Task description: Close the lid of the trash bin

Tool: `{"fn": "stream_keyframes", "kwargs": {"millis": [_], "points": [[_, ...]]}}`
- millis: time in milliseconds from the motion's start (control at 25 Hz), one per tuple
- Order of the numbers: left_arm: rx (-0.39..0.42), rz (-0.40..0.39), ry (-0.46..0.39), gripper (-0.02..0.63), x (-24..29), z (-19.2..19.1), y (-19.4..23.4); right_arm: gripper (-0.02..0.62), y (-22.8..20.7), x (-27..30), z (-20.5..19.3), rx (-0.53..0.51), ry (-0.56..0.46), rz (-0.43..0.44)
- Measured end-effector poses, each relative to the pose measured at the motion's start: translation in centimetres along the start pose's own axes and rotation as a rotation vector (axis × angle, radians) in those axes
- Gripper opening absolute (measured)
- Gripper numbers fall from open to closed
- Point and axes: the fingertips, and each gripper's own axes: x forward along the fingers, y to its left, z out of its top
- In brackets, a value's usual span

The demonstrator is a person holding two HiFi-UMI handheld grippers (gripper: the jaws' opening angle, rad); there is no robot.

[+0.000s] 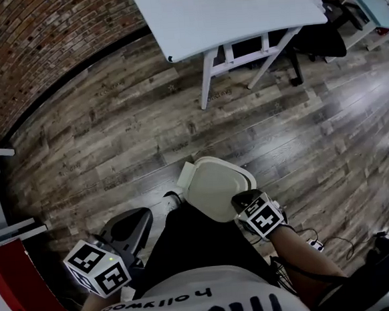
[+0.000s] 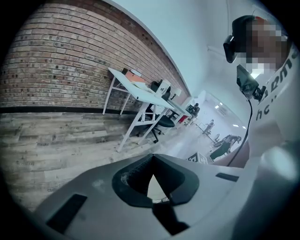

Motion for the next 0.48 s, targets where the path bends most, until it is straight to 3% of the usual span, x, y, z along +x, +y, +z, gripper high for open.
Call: {"fn": "stream_keyframes", "kwargs": {"millis": [480], "points": [[-0.016, 0.045, 0.021, 0.006, 1.5, -1.2, -2.6, 0.008, -3.1, 2.6, -5.5, 0.06, 0.083, -0.009]]}}
